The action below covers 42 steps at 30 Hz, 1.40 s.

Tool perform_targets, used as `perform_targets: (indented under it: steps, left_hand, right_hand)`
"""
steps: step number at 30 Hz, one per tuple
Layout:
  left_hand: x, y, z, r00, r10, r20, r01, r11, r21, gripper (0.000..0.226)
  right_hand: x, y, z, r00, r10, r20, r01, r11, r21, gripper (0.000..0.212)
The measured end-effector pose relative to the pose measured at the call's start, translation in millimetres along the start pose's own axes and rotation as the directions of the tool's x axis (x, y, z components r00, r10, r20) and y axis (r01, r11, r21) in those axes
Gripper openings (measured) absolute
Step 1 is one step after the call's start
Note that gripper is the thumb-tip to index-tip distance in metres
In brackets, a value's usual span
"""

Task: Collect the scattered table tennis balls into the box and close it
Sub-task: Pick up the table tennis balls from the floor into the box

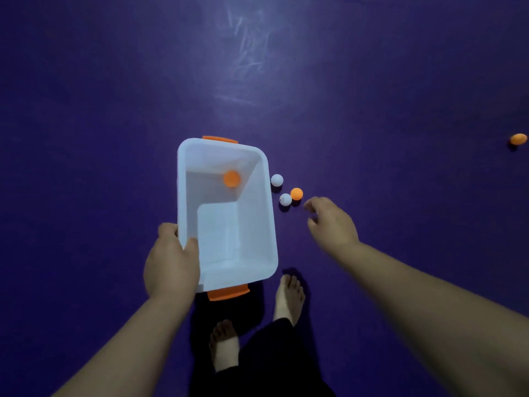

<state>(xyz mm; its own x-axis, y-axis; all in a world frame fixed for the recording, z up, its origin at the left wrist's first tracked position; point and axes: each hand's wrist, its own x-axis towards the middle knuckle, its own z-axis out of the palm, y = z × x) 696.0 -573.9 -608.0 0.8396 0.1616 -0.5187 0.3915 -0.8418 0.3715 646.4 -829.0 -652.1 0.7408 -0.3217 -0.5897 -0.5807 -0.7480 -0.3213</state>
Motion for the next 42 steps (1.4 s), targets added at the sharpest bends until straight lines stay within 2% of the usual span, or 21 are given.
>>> perform_targets:
  steps: [4,9,11,13,17,19,22,23,25,28,31,33,35,36,37,39,40,42]
  left_hand:
    - [29.3,-10.2,38.5,0.998,-0.043,-0.034,0.041,0.996,-0.08,0.016]
    - [64.8,-31.4,85.6,0.992,-0.096,-0.088,0.081,0.983,-0.163,0.024]
    - [72.6,-38.5,98.3,0.988,-0.115,-0.102,0.091,0.974,-0.209,0.023]
    - [76.8,-44.8,108.1,0.986,-0.12,-0.115,0.086,0.961,-0.263,0.02]
    - [82.1,-55.5,120.2,0.984,-0.119,-0.13,0.072,0.945,-0.319,0.01]
    - [84.4,-59.1,124.6,0.983,-0.124,-0.137,0.073,0.943,-0.325,0.01]
    - [87.0,-62.3,127.4,0.983,-0.115,-0.143,0.066,0.949,-0.308,0.013]
    - [87.7,-63.4,127.6,0.983,-0.111,-0.145,0.063,0.951,-0.303,0.014]
    - [89.6,-65.5,128.3,0.983,-0.108,-0.148,0.061,0.955,-0.29,0.018]
    - [94.1,-68.6,130.4,0.983,-0.107,-0.15,0.062,0.96,-0.274,0.021]
    - [97.6,-73.1,132.8,0.983,-0.113,-0.145,0.073,0.963,-0.26,0.02]
    - [98.8,-76.6,132.7,0.984,-0.12,-0.129,0.085,0.964,-0.251,0.019]
    - [99.8,-79.3,131.5,0.986,-0.124,-0.108,0.095,0.966,-0.242,0.02]
    - [99.8,-79.7,130.2,0.987,-0.124,-0.098,0.098,0.967,-0.235,0.021]
    - [100.0,-79.9,128.8,0.988,-0.125,-0.088,0.102,0.968,-0.229,0.022]
    - [100.1,-79.1,125.0,0.989,-0.131,-0.069,0.113,0.969,-0.218,0.024]
    - [99.9,-78.2,123.0,0.99,-0.132,-0.058,0.117,0.969,-0.215,0.024]
    - [99.8,-76.2,119.9,0.992,-0.126,-0.032,0.116,0.97,-0.215,0.024]
  right_hand:
    - [63.0,14.8,33.0,0.996,-0.002,0.093,0.016,0.988,-0.151,0.032]
    - [129.6,32.4,82.8,0.975,0.113,0.19,-0.056,0.958,-0.282,0.068]
    - [143.5,38.4,98.7,0.972,0.138,0.192,-0.073,0.947,-0.312,0.072]
    - [152.6,45.4,111.9,0.976,0.139,0.169,-0.077,0.942,-0.328,0.065]
    - [159.9,58.7,126.3,0.988,0.132,0.086,-0.102,0.951,-0.291,0.033]
    - [158.6,62.1,128.2,0.985,0.165,0.048,-0.147,0.953,-0.265,0.029]
    - [153.9,58.6,127.9,0.966,0.251,-0.058,-0.255,0.961,-0.103,0.025]
    - [152.7,56.1,128.1,0.963,0.248,-0.104,-0.255,0.965,-0.065,0.02]
    - [151.2,51.0,128.1,0.969,0.171,-0.179,-0.193,0.974,-0.118,0.011]
    - [151.1,42.0,133.3,0.973,0.1,-0.208,-0.138,0.975,-0.177,0.02]
    - [152.2,34.8,145.8,0.979,0.156,-0.128,-0.177,0.97,-0.164,0.043]
    - [151.3,34.2,155.3,0.981,0.183,-0.07,-0.193,0.962,-0.195,0.043]
    - [144.1,29.7,158.2,0.972,0.205,-0.118,-0.216,0.972,-0.091,0.035]
    - [137.6,24.6,157.9,0.961,0.215,-0.177,-0.21,0.977,0.047,0.032]
    - [129.4,16.2,156.0,0.945,0.218,-0.243,-0.166,0.962,0.217,0.029]
    - [110.3,-8.5,150.2,0.912,0.183,-0.367,0.021,0.873,0.487,0.025]
    - [100.1,-21.9,146.5,0.906,0.134,-0.403,0.117,0.833,0.541,0.024]
    - [82.7,-42.7,143.3,0.92,-0.019,-0.392,0.242,0.813,0.529,0.026]
